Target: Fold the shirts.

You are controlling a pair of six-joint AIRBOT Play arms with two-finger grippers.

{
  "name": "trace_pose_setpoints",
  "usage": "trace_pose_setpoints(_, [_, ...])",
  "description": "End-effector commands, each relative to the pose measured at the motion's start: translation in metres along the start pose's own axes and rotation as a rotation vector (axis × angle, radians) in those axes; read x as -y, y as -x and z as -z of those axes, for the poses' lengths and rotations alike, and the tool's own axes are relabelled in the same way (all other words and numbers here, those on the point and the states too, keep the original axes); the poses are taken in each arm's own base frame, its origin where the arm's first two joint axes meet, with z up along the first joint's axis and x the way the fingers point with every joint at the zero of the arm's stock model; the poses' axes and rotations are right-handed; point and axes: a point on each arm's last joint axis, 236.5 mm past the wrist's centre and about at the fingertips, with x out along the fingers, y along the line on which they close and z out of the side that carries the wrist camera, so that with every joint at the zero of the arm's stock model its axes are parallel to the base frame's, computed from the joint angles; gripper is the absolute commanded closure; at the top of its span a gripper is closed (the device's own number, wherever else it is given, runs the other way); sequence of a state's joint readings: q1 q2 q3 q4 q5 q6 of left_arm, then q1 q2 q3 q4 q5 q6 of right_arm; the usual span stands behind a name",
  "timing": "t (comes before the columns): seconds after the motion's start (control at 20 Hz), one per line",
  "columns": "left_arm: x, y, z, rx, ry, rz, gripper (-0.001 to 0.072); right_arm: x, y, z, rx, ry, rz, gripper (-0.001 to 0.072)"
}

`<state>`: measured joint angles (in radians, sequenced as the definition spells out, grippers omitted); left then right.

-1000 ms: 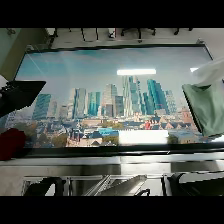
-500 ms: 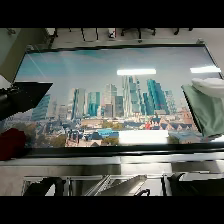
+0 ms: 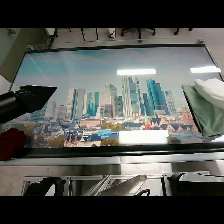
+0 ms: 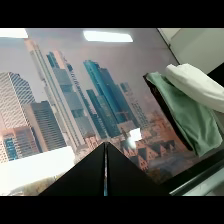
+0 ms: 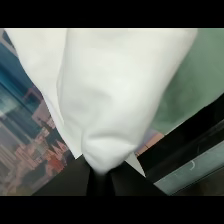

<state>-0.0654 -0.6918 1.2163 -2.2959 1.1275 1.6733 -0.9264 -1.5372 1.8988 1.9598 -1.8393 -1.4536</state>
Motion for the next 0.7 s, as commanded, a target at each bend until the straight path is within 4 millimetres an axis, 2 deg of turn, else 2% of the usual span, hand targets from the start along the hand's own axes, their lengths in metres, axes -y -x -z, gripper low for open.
trace_pose_setpoints(0.0, [-0.012,-0.010,0.007,-0.005,0.030,-0.011,0.0686,0.023,-0.021,0.017,-0.085,-0.047,0.061,0.0258])
trace_pose_setpoints(0.05, [-0.014,-0.011,0.008,-0.006,0.034,-0.014,0.0686,0.032,-0.028,0.023,-0.113,-0.067,0.088,0.0071])
trace_pose_setpoints(0.2, [-0.012,-0.009,0.004,0.008,0.030,-0.012,0.0686,0.045,-0.027,0.025,-0.111,-0.103,0.143,0.0073])
trace_pose_setpoints(0.35, [-0.004,-0.003,-0.006,0.034,0.010,-0.006,0.0686,0.034,-0.021,0.022,-0.084,-0.113,0.121,0.0075])
trace_pose_setpoints(0.4, [-0.003,-0.002,-0.008,0.040,0.006,-0.005,0.0686,0.022,-0.021,0.022,-0.086,-0.094,0.084,0.0160])
trace_pose_setpoints(0.45, [-0.002,-0.001,-0.010,0.043,0.004,-0.004,0.0686,0.005,-0.022,0.024,-0.092,-0.068,0.029,0.0421])
trace_pose_setpoints(0.5, [-0.002,-0.001,-0.010,0.046,0.005,-0.003,0.0686,-0.014,-0.023,0.025,-0.093,-0.037,-0.029,0.0590])
trace_pose_setpoints(0.6, [-0.002,-0.001,-0.009,0.040,0.007,-0.004,0.0686,-0.060,-0.023,0.032,-0.086,0.078,-0.134,0.0692])
trace_pose_setpoints(0.65, [-0.002,-0.001,-0.007,0.035,0.022,-0.004,0.0686,-0.082,-0.022,0.038,-0.075,0.157,-0.160,0.0692])
